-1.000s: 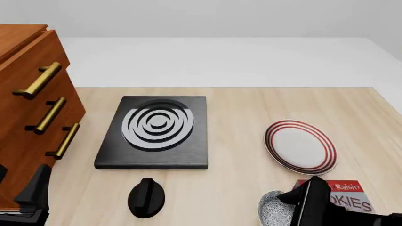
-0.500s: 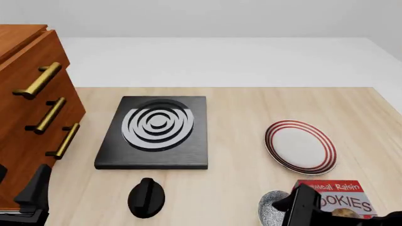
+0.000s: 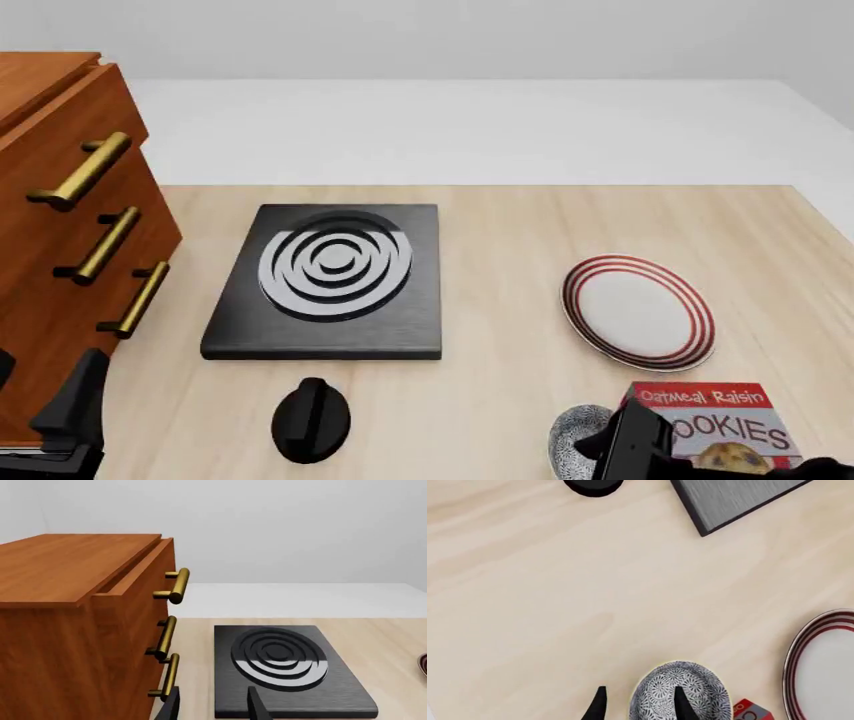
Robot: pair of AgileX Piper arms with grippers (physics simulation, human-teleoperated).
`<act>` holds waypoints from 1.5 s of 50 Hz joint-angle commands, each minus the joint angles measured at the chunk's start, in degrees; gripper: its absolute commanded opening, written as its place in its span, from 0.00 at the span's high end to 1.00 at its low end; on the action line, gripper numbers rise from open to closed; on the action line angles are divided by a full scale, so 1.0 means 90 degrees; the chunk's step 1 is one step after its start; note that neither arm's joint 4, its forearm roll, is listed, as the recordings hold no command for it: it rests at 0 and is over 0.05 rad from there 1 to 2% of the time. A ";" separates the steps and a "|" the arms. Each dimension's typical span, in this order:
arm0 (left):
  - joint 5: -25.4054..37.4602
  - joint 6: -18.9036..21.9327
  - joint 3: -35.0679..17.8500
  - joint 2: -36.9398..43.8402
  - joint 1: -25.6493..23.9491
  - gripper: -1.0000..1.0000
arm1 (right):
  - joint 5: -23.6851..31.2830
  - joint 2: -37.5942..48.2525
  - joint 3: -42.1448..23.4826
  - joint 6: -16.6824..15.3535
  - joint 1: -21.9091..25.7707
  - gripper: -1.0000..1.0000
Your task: Pick the akita bowl on the ramekin and place it on the plate.
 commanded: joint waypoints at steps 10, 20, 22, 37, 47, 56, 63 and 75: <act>0.0000 0.0000 0.0000 0.0000 0.0000 0.00 | -0.0604 0.0433 0.0311 0.0051 -0.0091 0.00; -0.0001 0.0000 0.0000 0.0000 0.0000 0.00 | -0.0593 0.0410 0.0339 -0.0109 -0.0282 0.00; 0.0000 0.0000 0.0000 0.0000 -0.0002 0.00 | -0.0590 0.0394 0.0347 -0.0118 -0.0304 0.00; 0.0001 0.0000 0.0000 0.0000 0.0001 0.00 | -0.0083 -0.0077 0.0100 -0.0346 -0.0328 1.00; 0.0000 0.0000 0.0000 0.0000 -0.0001 0.00 | 0.0492 -0.0484 -0.0223 -0.0516 -0.0425 1.00; 0.0000 0.0000 0.0000 0.0000 0.0000 0.00 | 0.0914 -0.0812 -0.0384 -0.0725 -0.0510 1.00; 0.0001 0.0000 0.0000 0.0000 0.0000 0.00 | 0.1380 -0.1197 -0.0591 -0.0878 -0.0683 1.00; 0.0001 0.0000 0.0000 0.0000 -0.0001 0.00 | 0.1755 -0.1502 -0.0785 -0.0986 -0.0801 1.00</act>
